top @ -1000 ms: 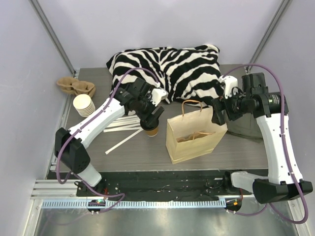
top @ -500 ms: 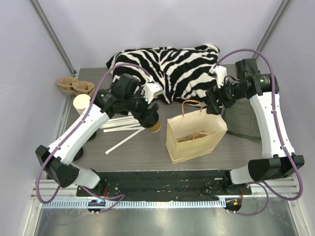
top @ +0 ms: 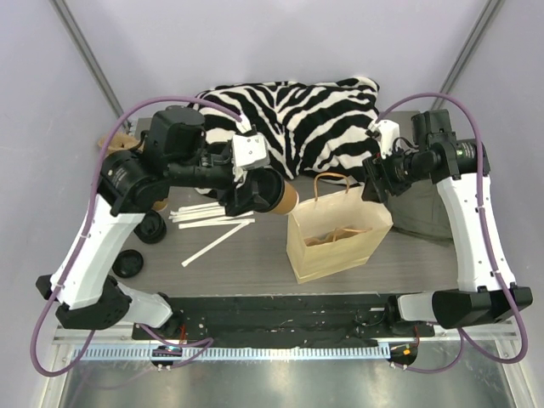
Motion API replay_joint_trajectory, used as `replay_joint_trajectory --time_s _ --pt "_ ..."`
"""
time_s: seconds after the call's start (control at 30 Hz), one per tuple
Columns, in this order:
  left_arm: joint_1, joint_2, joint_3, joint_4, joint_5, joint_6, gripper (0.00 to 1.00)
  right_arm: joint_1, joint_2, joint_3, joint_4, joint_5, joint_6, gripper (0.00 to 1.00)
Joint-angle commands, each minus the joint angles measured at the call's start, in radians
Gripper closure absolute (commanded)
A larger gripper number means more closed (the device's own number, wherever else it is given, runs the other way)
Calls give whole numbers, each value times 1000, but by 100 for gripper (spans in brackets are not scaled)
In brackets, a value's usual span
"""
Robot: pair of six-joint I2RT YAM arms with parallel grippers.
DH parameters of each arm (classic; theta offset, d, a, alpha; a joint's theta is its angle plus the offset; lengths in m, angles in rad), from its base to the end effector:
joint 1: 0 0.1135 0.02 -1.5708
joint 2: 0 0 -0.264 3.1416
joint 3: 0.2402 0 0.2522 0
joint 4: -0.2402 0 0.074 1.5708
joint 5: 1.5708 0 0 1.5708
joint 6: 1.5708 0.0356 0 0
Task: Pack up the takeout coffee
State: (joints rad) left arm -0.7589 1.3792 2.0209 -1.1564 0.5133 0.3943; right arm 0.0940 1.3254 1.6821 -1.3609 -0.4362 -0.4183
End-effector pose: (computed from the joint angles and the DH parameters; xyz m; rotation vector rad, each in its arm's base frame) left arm 0.1487 -0.1651 0.5157 1.3980 1.5668 -0.7552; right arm 0.2191 0.0358 0.4217 -0.7846 2.3631 0.4267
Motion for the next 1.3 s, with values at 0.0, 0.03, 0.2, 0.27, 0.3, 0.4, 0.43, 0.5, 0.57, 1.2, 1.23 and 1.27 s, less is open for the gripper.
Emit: replay_joint_trajectory --time_s 0.0,0.03,0.2,0.27,0.3,0.4,0.43,0.5,0.57,1.2,1.23,1.27 --pt "-46 23 114 -90 11 92 64 1 -2 -12 -144 -18 21 44" --pt "-60 30 145 -95 2 100 64 1 14 -9 -144 -39 19 47" --pt "-160 79 208 -123 -39 193 63 1 50 21 -144 -82 6 67" --pt "-195 99 222 -124 -52 228 64 6 64 40 -144 -90 -2 70" --pt "-203 104 220 -124 -62 271 64 7 67 47 -144 -93 -2 76" --pt "-229 127 220 -118 -73 345 65 19 78 67 -145 -113 -4 87" --pt "-237 133 220 -117 -72 362 65 27 80 68 -145 -116 -4 89" --pt "-243 147 219 -114 -75 393 65 48 84 74 -145 -116 -4 97" --pt "-258 159 216 -111 -87 439 65 59 84 82 -145 -115 -4 99" --pt "-438 159 -22 -29 -285 715 68 181 49 123 -133 -118 96 99" --pt "-438 164 -30 -28 -291 719 68 184 41 114 -138 -119 96 99" --pt "-438 164 -50 -23 -294 721 68 193 29 107 -142 -119 96 99"
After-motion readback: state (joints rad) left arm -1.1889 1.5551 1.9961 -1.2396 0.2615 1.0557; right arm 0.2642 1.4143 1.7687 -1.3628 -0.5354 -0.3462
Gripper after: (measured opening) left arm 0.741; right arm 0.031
